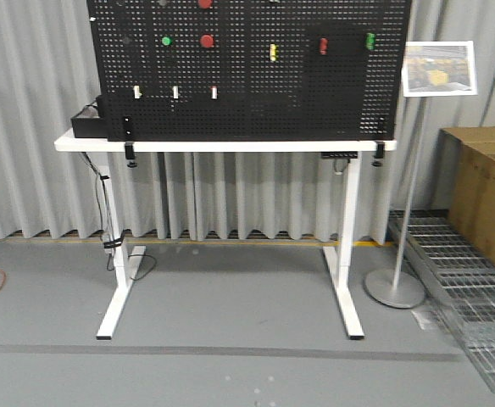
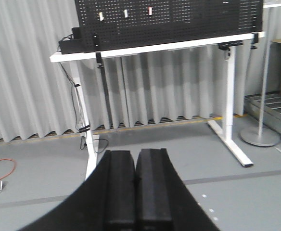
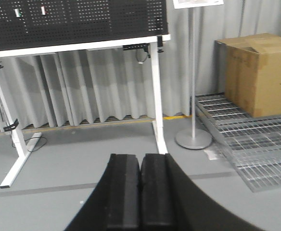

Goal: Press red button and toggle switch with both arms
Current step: 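Drive the base forward toward the black pegboard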

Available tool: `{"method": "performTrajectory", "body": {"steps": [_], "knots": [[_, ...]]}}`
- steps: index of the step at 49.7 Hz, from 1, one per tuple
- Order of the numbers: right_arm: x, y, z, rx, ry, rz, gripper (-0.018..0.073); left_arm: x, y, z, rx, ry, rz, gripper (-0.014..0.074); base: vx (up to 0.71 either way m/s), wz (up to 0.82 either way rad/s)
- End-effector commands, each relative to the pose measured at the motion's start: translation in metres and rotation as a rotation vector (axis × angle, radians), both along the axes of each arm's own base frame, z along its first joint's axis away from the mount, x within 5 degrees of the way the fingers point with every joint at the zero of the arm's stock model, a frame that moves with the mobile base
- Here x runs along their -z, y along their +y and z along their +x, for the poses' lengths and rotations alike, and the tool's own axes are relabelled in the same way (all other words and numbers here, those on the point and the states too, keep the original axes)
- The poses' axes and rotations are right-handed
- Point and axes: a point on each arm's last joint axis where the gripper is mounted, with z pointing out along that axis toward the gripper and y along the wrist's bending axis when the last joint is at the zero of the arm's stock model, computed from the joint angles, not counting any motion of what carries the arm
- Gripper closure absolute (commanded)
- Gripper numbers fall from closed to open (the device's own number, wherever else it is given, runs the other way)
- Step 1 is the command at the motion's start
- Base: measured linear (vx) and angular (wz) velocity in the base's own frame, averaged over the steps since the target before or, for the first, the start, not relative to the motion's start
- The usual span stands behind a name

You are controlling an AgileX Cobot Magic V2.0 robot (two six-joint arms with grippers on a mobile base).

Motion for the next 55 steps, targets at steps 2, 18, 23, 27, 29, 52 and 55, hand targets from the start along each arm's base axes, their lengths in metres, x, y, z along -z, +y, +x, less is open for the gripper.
{"method": "performTrajectory", "body": {"steps": [2, 18, 23, 27, 29, 52, 55], "knots": [[-0.0047, 0.0001, 0.0001, 0.001, -0.084, -0.019, 0.0562, 0.0037, 0.0011, 0.0002, -0.013, -0.056, -0.015, 0.0595, 0.31, 0.14], [-0.0047, 0.0001, 0.0001, 0.001, -0.084, -0.019, 0.0562, 0.0037, 0.0011, 0.0002, -0.013, -0.056, -0.015, 0.0595, 0.35, 0.03], [-0.0047, 0.0001, 0.0001, 0.001, -0.084, -0.019, 0.0562, 0.0037, 0.0011, 0.0002, -0.013, -0.056, -0.015, 0.0595, 0.39, -0.08], [-0.0047, 0.0001, 0.0001, 0.001, -0.084, -0.019, 0.0562, 0.0037, 0.0011, 0.0002, -0.013, -0.056, -0.015, 0.0595, 0.4, -0.06], [-0.0047, 0.0001, 0.0001, 0.001, -0.084, -0.019, 0.0562, 0.0037, 0.0011, 0.0002, -0.013, -0.056, -0.015, 0.0595, 0.41, -0.04], [-0.0047, 0.0001, 0.0001, 0.001, -0.084, -0.019, 0.0562, 0.0037, 0.0011, 0.0002, -0.013, -0.056, -0.015, 0.0595, 0.46, 0.07], [-0.0047, 0.0001, 0.0001, 0.001, -0.084, -0.019, 0.0562, 0.0037, 0.0011, 0.0002, -0.013, -0.056, -0.015, 0.0595, 0.5, 0.1]]}}
